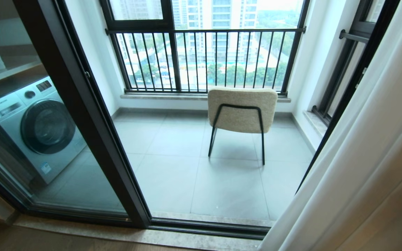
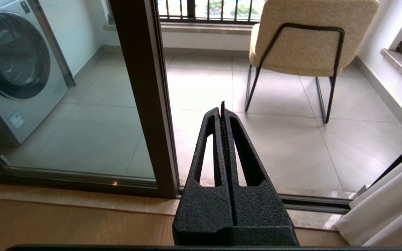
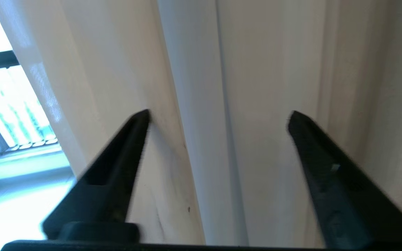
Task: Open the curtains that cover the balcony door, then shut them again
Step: Pull the inner curtains open on both sides, then close the inner curtains on both sides
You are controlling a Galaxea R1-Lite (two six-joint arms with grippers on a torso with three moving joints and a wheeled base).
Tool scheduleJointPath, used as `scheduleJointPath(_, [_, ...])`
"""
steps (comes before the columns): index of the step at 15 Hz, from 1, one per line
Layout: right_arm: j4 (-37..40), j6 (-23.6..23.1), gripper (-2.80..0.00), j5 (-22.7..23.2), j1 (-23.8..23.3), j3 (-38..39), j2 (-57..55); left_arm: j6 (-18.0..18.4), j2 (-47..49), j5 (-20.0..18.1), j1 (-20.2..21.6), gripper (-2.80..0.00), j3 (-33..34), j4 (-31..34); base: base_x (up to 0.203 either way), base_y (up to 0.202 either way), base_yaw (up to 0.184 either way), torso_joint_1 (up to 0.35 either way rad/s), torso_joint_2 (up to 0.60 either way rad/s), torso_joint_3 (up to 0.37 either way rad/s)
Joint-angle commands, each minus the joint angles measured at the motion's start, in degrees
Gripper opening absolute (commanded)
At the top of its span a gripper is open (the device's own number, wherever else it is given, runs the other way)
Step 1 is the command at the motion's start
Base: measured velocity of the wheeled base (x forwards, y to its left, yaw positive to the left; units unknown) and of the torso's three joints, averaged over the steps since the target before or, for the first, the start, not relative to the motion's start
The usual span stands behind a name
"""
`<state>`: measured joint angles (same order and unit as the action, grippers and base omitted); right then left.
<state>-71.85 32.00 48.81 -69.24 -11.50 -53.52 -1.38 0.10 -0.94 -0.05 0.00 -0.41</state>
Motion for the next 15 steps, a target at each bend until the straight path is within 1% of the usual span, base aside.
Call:
scheduleJointPath(1, [-0.43,0.17,-2.80,-1.35,-0.01,0.56,2.56,-0.03,-0.01,-0.03,0.04,-2.80,0.00,-0.02,0.000,0.000,0.000,0.000,0.00,0.000])
scheduleJointPath(3, [-0.39,0.15,-2.80,-3.16,-0.01,0.73,3.64,-0.03,-0.01,-0.03,0.02,-2.80,0.00,-0.02,0.000,0.000,0.000,0.000,0.00,0.000])
scheduleJointPath(4, [-0.33,0.09,-2.80,-4.85,-0.01,0.83,4.32,-0.03,-0.01,-0.03,0.05,-2.80,0.00,-0.02,0.000,0.000,0.000,0.000,0.00,0.000])
scheduleJointPath(6, [0.12,-2.27,-2.80,-7.25,0.24,0.97,5.21,-0.03,-0.01,-0.03,0.05,-2.80,0.00,-0.02,0.000,0.000,0.000,0.000,0.00,0.000])
scheduleJointPath(8, [0.29,-5.51,-2.80,-11.80,2.76,0.94,5.19,-0.03,-0.01,-0.03,0.05,-2.80,0.00,-0.02,0.000,0.000,0.000,0.000,0.00,0.000])
scheduleJointPath(10, [0.63,-9.43,-2.80,-15.83,6.71,0.93,5.10,-0.03,-0.01,-0.03,-0.04,-2.80,0.00,-0.02,0.000,0.000,0.000,0.000,0.00,0.000])
scheduleJointPath(12, [1.85,-13.25,-2.80,-20.13,12.17,1.13,5.17,-0.03,-0.01,-0.03,0.04,-2.80,0.00,-0.02,0.000,0.000,0.000,0.000,0.00,0.000])
scheduleJointPath(15, [3.95,-20.51,-2.80,-28.86,23.82,1.38,5.21,-0.03,-0.01,-0.03,0.04,-2.80,0.00,-0.02,0.000,0.000,0.000,0.000,0.00,0.000])
